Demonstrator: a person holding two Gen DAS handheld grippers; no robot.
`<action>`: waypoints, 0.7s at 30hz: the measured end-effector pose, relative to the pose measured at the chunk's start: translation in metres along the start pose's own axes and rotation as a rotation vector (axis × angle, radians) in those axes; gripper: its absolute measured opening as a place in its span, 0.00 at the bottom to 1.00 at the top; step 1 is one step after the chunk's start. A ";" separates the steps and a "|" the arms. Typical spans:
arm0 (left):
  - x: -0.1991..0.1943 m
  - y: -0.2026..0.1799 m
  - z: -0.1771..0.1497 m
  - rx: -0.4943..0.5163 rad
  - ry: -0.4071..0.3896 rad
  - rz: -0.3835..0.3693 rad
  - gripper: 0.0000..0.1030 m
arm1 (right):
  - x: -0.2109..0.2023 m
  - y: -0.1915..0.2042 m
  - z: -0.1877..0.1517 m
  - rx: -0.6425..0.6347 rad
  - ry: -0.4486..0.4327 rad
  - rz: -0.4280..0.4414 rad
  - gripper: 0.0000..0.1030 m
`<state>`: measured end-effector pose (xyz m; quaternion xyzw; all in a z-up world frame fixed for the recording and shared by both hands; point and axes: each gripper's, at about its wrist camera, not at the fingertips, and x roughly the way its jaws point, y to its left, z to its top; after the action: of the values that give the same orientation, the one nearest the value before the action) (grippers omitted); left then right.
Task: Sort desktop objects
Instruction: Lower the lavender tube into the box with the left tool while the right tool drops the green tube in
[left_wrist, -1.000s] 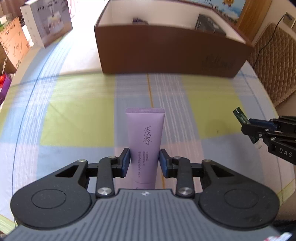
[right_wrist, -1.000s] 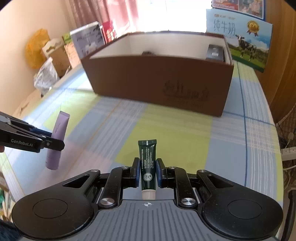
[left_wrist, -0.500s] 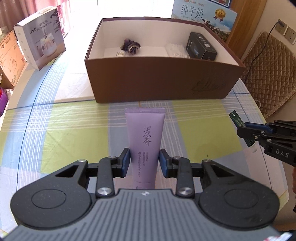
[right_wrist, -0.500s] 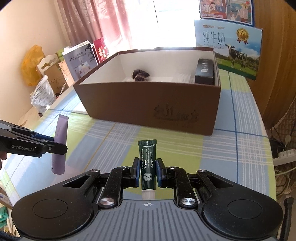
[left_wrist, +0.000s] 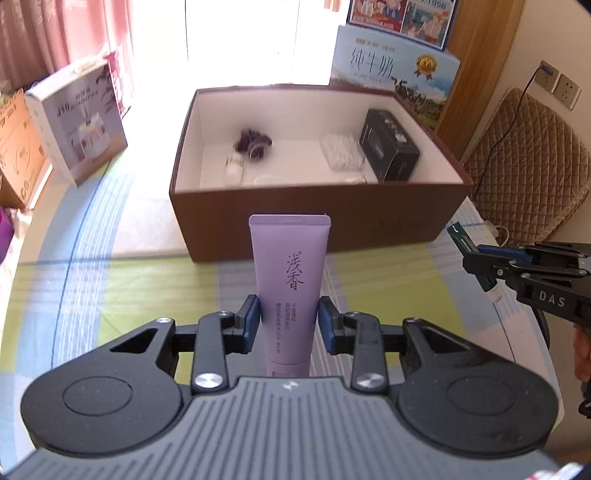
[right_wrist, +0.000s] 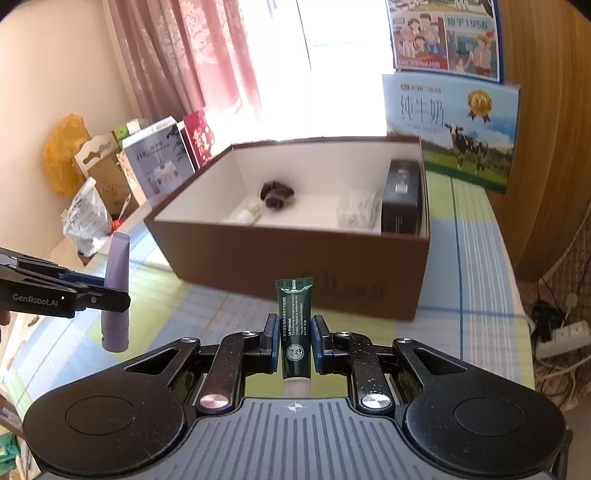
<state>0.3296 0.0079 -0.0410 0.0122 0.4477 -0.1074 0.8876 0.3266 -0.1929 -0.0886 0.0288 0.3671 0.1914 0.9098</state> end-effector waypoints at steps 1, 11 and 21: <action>-0.001 0.000 0.004 0.004 -0.008 -0.001 0.28 | 0.000 0.000 0.004 -0.001 -0.007 0.001 0.14; -0.005 0.006 0.050 0.030 -0.076 -0.011 0.28 | 0.012 0.002 0.048 -0.024 -0.071 0.024 0.14; 0.010 0.010 0.107 0.055 -0.111 -0.027 0.28 | 0.039 -0.002 0.098 -0.009 -0.106 0.050 0.14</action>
<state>0.4223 0.0029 0.0143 0.0247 0.3947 -0.1319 0.9089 0.4191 -0.1715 -0.0426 0.0441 0.3168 0.2137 0.9230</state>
